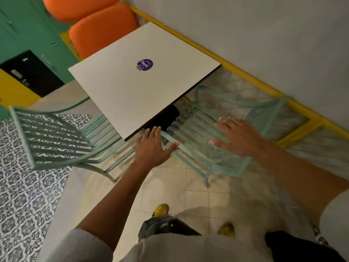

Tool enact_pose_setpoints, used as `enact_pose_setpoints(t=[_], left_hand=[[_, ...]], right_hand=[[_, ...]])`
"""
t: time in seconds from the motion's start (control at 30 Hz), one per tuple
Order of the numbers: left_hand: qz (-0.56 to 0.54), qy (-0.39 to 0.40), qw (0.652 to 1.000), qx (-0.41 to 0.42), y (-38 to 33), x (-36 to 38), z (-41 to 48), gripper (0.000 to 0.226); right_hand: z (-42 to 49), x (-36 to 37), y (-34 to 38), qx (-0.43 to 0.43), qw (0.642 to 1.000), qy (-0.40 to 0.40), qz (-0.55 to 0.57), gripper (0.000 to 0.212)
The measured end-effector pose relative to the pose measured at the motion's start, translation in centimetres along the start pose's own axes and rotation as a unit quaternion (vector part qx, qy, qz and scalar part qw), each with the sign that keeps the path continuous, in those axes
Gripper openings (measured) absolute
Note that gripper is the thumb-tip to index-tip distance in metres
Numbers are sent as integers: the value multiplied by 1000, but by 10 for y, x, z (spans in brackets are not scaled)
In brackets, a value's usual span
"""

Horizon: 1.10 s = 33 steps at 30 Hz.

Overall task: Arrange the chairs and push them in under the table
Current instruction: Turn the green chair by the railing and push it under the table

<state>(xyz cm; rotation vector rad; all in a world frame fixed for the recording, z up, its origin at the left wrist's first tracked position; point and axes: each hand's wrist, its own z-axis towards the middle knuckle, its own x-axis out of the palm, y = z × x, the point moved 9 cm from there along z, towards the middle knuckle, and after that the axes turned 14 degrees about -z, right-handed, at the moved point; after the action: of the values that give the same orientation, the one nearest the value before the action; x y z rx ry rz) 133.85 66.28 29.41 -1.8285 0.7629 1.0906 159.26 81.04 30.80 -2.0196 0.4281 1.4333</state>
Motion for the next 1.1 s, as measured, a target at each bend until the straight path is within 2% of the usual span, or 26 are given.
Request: enact_pose_setpoints(t=[0.2,0.3,0.5,0.67,0.83,1.0,1.1], left_hand=[[-39,-3,999,-25,-105,56,-27,116],[-56,4,998,-34,-147,85,-28,115],[-81,17,995,-51,-211,132,-7,114],[-95,46,991,-79,-244,149,43,113],[-95,31,990,-98,-263,147,88,115],[-99,26,986,-132,-270,162,104,119],[-112,20,979,-168,-278,180,105,120]], right_hand=[[-33,43,-87,-49,999,21,-8,109],[-36,66,-124,-75,996,40,-9,114],[-21,103,-180,-93,994,49,7,112],[1,123,-227,-111,991,77,-5,104],[40,139,-252,-148,984,96,-9,123],[72,158,-254,-220,969,111,-34,107],[88,170,-256,-274,954,111,-53,107]])
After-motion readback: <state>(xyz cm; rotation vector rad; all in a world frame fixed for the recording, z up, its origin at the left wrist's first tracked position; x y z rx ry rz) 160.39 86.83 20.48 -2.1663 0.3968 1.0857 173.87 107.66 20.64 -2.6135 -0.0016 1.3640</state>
